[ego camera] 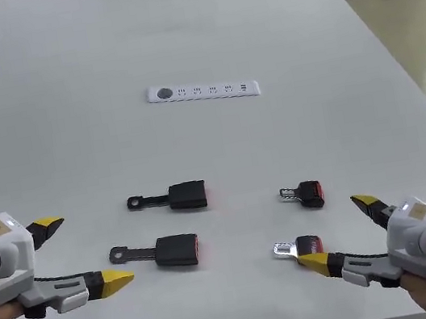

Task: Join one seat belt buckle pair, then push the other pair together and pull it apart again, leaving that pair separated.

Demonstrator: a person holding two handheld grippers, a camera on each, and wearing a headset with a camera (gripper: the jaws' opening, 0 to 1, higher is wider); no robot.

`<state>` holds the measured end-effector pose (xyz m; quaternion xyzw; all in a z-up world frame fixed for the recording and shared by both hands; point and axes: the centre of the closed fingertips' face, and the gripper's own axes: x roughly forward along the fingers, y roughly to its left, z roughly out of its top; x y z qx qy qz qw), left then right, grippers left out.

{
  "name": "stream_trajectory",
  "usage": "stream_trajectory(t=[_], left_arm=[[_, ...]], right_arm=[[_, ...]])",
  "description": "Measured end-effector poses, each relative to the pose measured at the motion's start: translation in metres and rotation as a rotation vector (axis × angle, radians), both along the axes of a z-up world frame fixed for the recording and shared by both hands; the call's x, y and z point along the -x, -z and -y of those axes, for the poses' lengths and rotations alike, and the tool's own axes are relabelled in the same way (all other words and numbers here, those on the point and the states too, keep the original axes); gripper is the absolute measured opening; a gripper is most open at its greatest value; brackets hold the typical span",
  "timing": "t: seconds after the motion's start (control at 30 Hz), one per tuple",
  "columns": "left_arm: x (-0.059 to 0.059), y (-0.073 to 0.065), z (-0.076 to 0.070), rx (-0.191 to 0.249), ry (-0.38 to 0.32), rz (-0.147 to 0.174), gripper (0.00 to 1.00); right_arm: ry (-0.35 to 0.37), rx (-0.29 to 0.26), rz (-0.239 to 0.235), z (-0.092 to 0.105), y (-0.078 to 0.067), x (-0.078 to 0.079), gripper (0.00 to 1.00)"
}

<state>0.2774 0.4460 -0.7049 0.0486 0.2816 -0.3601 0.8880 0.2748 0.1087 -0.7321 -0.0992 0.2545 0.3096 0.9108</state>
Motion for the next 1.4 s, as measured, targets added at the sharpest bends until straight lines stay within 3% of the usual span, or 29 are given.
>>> stream_trajectory(t=[0.87, 1.07, 1.4], left_arm=[[0.001, 0.000, 0.005, -0.001, 0.016, 0.006, 0.98], [0.001, -0.002, 0.010, 0.002, 0.031, 0.023, 0.97], [0.002, 0.000, 0.015, -0.006, 0.052, 0.012, 0.98]], right_arm=[[-0.014, 0.009, -0.008, 0.002, 0.002, 0.003, 0.95], [-0.020, 0.015, -0.013, 0.004, 0.004, 0.004, 0.95], [-0.036, 0.026, -0.028, 0.005, 0.007, 0.009, 0.95]])
